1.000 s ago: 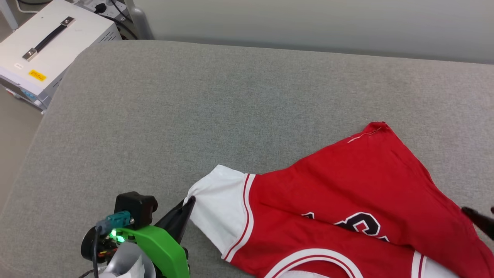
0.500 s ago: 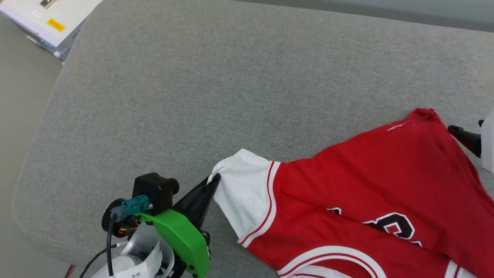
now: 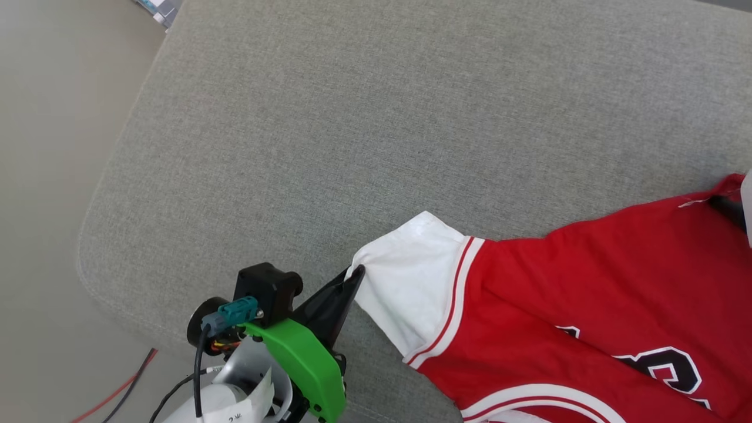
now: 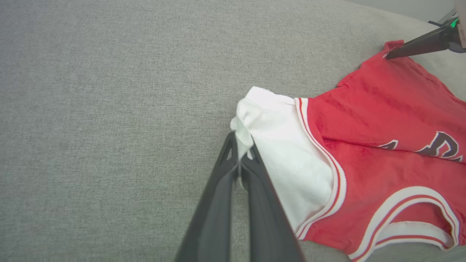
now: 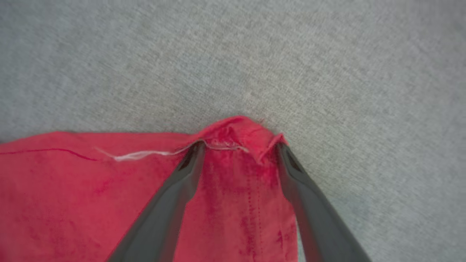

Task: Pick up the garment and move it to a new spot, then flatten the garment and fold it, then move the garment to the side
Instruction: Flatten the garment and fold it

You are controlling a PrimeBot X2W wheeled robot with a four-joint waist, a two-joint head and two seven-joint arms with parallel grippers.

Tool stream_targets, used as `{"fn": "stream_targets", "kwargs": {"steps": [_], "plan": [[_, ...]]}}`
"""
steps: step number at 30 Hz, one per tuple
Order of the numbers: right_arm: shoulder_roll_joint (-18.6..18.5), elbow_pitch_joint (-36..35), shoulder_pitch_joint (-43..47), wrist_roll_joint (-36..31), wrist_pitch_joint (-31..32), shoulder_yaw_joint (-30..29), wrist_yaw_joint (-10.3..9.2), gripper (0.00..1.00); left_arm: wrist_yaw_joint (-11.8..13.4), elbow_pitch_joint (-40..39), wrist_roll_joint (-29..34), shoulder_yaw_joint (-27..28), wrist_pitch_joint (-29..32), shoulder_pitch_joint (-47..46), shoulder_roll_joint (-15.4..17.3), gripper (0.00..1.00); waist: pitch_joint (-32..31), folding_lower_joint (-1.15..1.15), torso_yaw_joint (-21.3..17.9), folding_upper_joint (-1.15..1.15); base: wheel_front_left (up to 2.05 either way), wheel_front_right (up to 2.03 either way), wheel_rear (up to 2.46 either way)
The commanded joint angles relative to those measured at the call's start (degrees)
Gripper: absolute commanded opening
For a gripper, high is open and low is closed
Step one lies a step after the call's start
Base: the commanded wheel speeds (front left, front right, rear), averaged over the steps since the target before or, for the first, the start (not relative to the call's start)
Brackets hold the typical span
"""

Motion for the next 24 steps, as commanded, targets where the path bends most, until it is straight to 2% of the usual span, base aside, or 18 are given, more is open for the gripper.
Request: {"fn": "stream_targets", "kwargs": {"steps": [1, 5, 6, 7, 8, 17, 24], "plan": [[0.1, 1.8, 0.7, -0.2, -0.2, 1.5, -0.03, 1.0, -0.4, 0.2, 0.2, -0.3, -0.4, -1.1, -0.5, 0.0, 0.8, 0.0, 1.0, 0.69, 0.0, 0.0, 0.0], [-0.2, 3.7, 1.7, 0.8, -0.6, 3.5, -0.03, 1.0, -0.6, 0.7, 0.1, -0.6, -0.7, -1.3, -1.0, 0.0, 0.9, 0.0, 1.4, 0.69, 0.0, 0.0, 0.0], [-0.4, 3.9, 1.8, 1.1, -0.7, 3.9, -0.03, 0.49, -0.6, 0.8, 0.1, -0.6, -0.8, -1.3, -1.0, 0.0, 0.9, 0.0, 1.4, 0.69, 0.0, 0.0, 0.0], [-0.6, 4.2, 1.9, 1.3, -0.8, 4.3, -0.03, 0.03, -0.7, 0.9, 0.0, -0.5, -0.8, -1.4, -1.0, 0.0, 1.0, 0.0, 1.5, 0.69, 0.0, 0.0, 0.0], [-0.8, 4.3, 1.9, 1.4, -1.1, 4.6, -0.03, 0.0, -0.7, 0.9, 0.0, -0.5, -0.9, -1.4, -1.0, 0.0, 0.9, 0.0, 1.5, 0.69, 0.0, 0.0, 0.0], [-0.8, 5.3, -0.1, 3.0, -8.4, 5.0, -0.03, 0.0, -0.4, 1.6, 0.0, -0.1, -1.3, -1.3, -0.4, 0.0, -0.6, 0.0, 0.3, 0.69, 0.0, 0.0, 0.0], [-0.3, 6.1, -0.7, 5.2, -16.1, 4.8, -0.03, 0.0, 0.2, 1.5, 0.4, 0.8, -1.2, -1.8, 0.8, 0.0, -5.3, 0.0, -2.3, 0.69, 0.0, 0.0, 0.0]]}}
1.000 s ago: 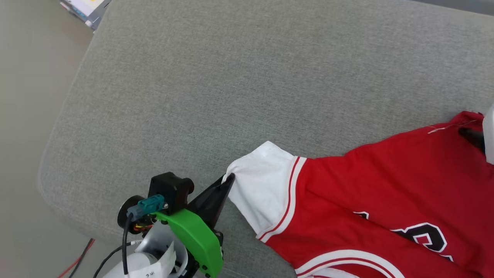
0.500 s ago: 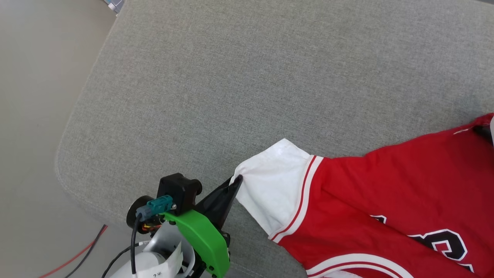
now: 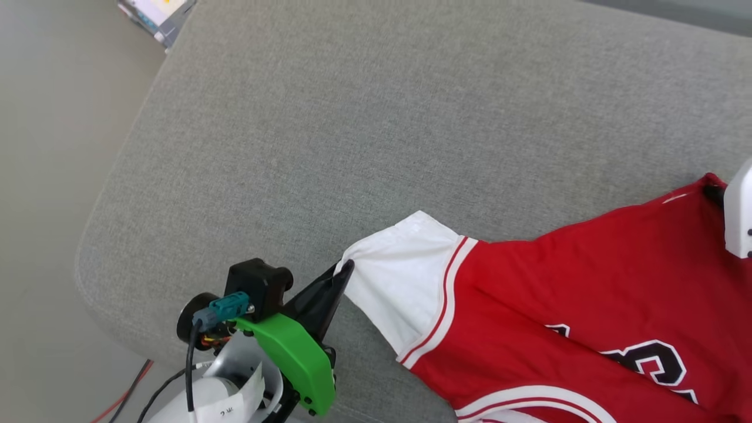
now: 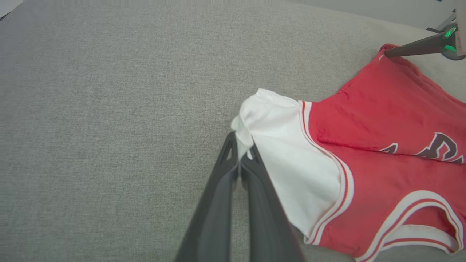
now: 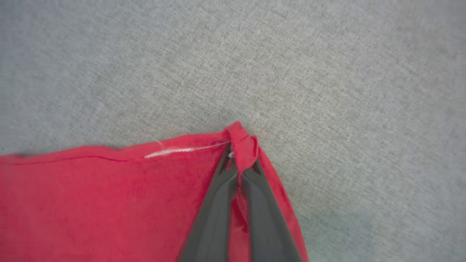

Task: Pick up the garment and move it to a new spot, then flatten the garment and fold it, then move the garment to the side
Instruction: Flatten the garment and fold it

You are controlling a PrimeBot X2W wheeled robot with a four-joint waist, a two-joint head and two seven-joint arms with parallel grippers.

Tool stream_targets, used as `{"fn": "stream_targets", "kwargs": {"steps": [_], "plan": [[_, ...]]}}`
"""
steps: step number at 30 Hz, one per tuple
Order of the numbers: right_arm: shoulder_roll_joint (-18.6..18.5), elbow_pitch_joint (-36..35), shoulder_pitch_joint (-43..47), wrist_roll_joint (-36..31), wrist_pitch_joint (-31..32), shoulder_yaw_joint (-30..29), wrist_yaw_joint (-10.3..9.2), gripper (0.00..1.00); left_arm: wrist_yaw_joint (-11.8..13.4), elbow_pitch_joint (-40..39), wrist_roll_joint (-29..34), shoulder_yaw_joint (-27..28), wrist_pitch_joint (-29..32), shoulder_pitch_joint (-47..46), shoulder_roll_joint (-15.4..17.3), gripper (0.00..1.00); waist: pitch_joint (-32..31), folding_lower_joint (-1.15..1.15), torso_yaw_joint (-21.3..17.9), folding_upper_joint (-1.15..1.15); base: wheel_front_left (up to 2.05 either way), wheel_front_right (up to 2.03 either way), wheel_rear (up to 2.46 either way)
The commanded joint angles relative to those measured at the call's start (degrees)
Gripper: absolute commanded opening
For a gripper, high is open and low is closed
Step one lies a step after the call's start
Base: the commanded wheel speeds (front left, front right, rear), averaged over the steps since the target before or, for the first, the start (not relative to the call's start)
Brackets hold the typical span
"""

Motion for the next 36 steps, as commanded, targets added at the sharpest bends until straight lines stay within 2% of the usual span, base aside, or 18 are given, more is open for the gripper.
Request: {"fn": "stream_targets", "kwargs": {"steps": [1, 9, 16, 29, 36], "plan": [[0.0, 0.3, 0.0, 0.5, -1.5, 0.3, -0.03, 0.0, 0.5, -0.3, 0.5, 0.4, -0.1, -1.5, 0.4, 0.0, -3.1, 0.0, -2.2, 0.69, 0.0, 0.0, 0.0], [-1.6, -1.0, -0.5, 3.9, -8.2, -0.1, -0.03, 0.0, 2.3, -2.8, 1.1, 3.0, 0.6, -2.6, 3.0, 0.0, -10.0, 0.0, -6.3, 0.69, 0.0, 0.0, 0.0], [-2.3, -7.5, -0.4, 6.3, -10.3, -2.5, -0.03, 0.0, 3.6, -5.4, 2.1, 5.5, 0.9, -7.1, 3.3, 0.0, -13.0, 0.0, -9.9, 0.69, 0.0, 0.0, 0.0], [2.1, -22.2, -0.2, 2.6, -8.0, -8.7, -0.03, 0.0, 4.7, -8.5, 2.2, 13.8, -1.0, -16.9, 4.8, 0.0, -16.1, 0.0, -16.5, 0.69, 0.0, 0.0, 0.0], [4.6, -28.0, -0.1, 1.2, -6.4, -12.1, -0.03, 0.0, 4.8, -8.5, 2.6, 17.7, -1.7, -21.9, 6.6, 0.0, -15.7, 0.0, -18.8, 0.69, 0.0, 0.0, 0.0]]}}
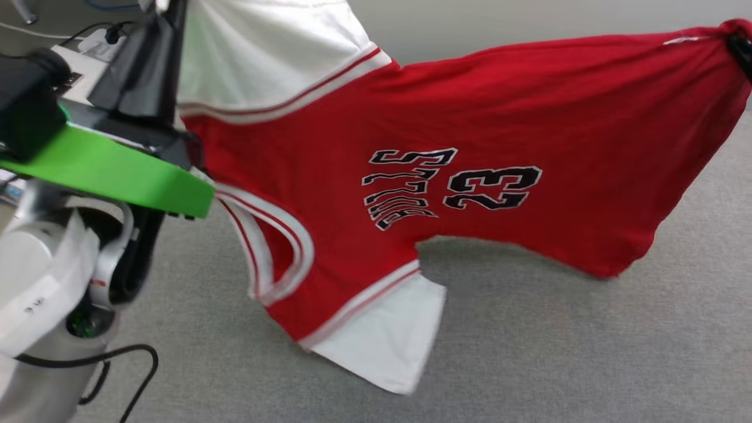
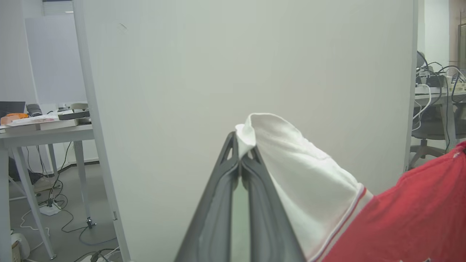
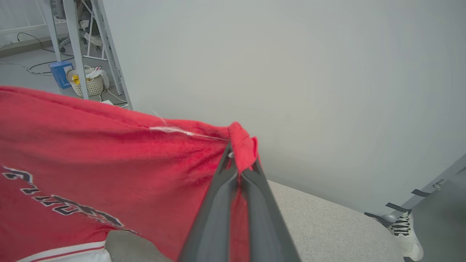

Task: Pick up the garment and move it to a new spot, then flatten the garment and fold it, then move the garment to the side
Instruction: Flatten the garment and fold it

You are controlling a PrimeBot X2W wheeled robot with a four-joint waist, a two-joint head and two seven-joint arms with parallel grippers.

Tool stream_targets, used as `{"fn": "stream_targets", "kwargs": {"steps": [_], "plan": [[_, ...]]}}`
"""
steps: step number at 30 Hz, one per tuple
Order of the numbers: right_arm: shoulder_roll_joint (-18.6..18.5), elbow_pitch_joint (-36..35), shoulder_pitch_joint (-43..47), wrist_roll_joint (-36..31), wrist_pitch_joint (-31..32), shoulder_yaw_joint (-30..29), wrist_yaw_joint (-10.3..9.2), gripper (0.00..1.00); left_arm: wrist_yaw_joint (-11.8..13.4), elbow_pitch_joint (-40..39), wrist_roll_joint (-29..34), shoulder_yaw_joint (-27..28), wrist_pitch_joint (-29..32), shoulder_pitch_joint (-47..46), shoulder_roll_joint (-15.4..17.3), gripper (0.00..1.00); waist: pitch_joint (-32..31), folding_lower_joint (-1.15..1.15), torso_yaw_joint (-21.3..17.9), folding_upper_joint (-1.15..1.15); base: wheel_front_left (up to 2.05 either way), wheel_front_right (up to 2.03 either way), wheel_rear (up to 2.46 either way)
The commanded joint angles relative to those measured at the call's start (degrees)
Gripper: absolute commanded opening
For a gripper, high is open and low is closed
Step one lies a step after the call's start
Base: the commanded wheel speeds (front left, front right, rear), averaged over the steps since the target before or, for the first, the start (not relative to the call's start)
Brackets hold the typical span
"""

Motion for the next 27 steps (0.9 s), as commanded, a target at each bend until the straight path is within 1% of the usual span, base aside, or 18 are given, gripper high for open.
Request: {"fn": "stream_targets", "kwargs": {"steps": [1, 6, 10, 14, 18, 23, 27], "plan": [[0.5, -1.0, -0.1, -0.7, 0.2, -0.6, -0.03, 0.0, 0.2, -0.1, 0.8, 0.8, -0.5, -1.8, 0.6, 0.0, 0.3, 0.0, -1.0, 0.68, 0.0, 0.0, 0.0], [1.6, -3.4, -1.2, -1.6, -0.1, -2.5, -0.03, 0.0, -0.8, 0.0, 1.5, 2.7, -0.5, -6.1, 2.5, 0.0, 2.5, 0.0, -1.9, 0.68, 0.0, 0.0, 0.0], [1.6, -4.2, -3.3, -1.9, -0.5, -3.5, -0.03, 0.0, -3.0, 1.6, 1.7, 3.5, 0.0, -11.3, 4.0, 0.0, 5.9, 0.0, -2.4, 0.68, 0.0, 0.0, 0.0], [0.9, -3.8, -7.4, -2.5, -1.3, -4.2, -0.03, 0.0, -5.7, 4.2, 1.6, 4.0, 1.3, -18.1, 5.4, 0.0, 10.8, 0.0, -2.9, 0.68, 0.0, 0.0, 0.0], [-0.4, -1.7, -13.3, -3.3, -2.7, -4.0, -0.03, 0.0, -9.1, 8.7, 2.4, 3.7, 2.6, -26.6, 6.7, 0.0, 16.9, 0.0, -3.1, 0.68, 0.0, 0.0, 0.0], [1.1, 3.3, -23.0, -2.2, -2.5, -4.1, -0.03, 0.0, -13.9, 15.2, 5.9, 2.4, 3.1, -38.4, 8.7, 0.0, 24.6, 0.0, -4.1, 0.68, 0.0, 0.0, 0.0], [1.1, 7.7, -31.2, -3.5, -3.2, -2.6, -0.03, 0.0, -17.0, 20.9, 8.1, 1.2, 3.2, -48.0, 8.8, 0.0, 29.9, 0.0, -4.6, 0.68, 0.0, 0.0, 0.0]]}}
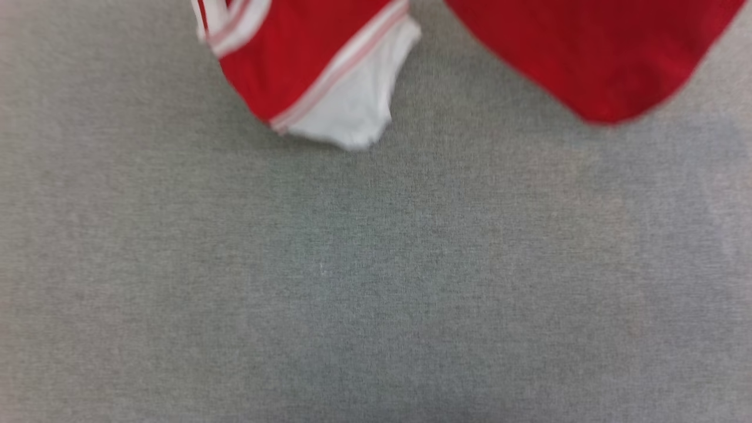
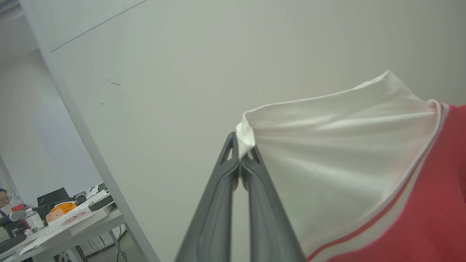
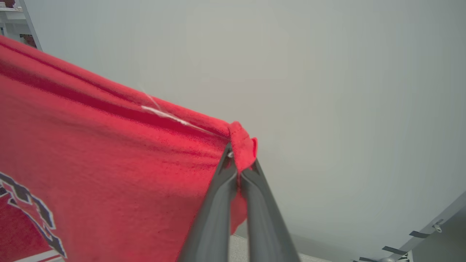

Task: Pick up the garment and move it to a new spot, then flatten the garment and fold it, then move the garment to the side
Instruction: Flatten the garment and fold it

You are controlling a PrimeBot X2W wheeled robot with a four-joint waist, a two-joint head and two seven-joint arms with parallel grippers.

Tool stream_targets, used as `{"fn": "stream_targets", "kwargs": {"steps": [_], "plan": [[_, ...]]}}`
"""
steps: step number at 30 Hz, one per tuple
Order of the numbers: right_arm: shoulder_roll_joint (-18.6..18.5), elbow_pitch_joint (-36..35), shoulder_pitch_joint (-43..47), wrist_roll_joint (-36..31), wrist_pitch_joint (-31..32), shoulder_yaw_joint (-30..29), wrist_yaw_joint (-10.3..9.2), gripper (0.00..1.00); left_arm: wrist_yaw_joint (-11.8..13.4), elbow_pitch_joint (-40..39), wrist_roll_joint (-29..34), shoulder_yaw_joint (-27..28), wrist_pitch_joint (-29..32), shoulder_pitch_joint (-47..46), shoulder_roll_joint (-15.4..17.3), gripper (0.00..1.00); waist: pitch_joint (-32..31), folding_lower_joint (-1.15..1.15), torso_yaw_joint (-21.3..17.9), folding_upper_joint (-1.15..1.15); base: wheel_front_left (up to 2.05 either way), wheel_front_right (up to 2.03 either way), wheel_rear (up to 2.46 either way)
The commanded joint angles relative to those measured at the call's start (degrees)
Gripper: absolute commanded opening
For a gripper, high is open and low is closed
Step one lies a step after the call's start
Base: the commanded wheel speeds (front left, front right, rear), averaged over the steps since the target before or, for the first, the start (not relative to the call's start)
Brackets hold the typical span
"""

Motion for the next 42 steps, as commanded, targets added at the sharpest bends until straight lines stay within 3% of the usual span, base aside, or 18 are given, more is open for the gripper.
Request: {"fn": "stream_targets", "kwargs": {"steps": [1, 6, 13, 20, 30, 37, 42], "plan": [[-0.1, 1.8, -2.4, -0.9, -0.7, 0.7, -0.05, 0.0, -0.5, 2.0, 1.3, 0.0, -0.3, -3.7, 0.3, 0.0, 9.3, 0.0, -1.4, 0.68, 0.0, 0.0, 0.0], [0.8, 11.4, -13.3, -4.0, -3.7, 4.8, -0.05, 0.0, -2.4, 13.4, 5.5, -2.9, -3.1, -16.4, -0.9, 0.0, 13.2, 0.0, -2.4, 0.68, 0.0, 0.0, 0.0], [3.8, 24.5, -27.5, -8.8, -11.3, 8.5, -0.05, 0.0, -2.9, 29.6, 9.0, -4.2, -9.8, -32.0, -4.5, 0.0, 16.6, 0.0, -3.1, 0.68, 0.0, 0.0, 0.0], [7.0, 36.0, -35.3, -13.1, -20.8, 9.2, -0.05, 0.0, -3.2, 43.0, 8.6, -5.4, -15.1, -37.8, -8.5, 0.0, 18.1, 0.0, -2.7, 0.68, 0.0, 0.0, 0.0], [9.2, 44.9, -31.0, -14.8, -33.2, 14.8, -0.05, 0.0, -3.5, 49.7, 3.8, -9.3, -23.3, -27.1, -13.5, 0.0, 18.4, 0.0, -0.7, 0.68, 0.0, 0.0, 0.0], [10.5, 48.4, -23.2, -11.6, -39.5, 20.5, -0.05, 0.0, -3.6, 45.4, 0.6, -11.4, -24.6, -12.4, -16.8, 0.0, 14.6, 0.0, 0.6, 0.68, 0.0, 0.0, 0.0], [10.5, 49.3, -16.1, -8.6, -42.3, 24.8, -0.05, 0.0, -3.2, 38.5, 0.8, -10.7, -24.6, -0.1, -17.5, 0.0, 9.7, 0.0, 1.4, 0.68, 0.0, 0.0, 0.0]]}}
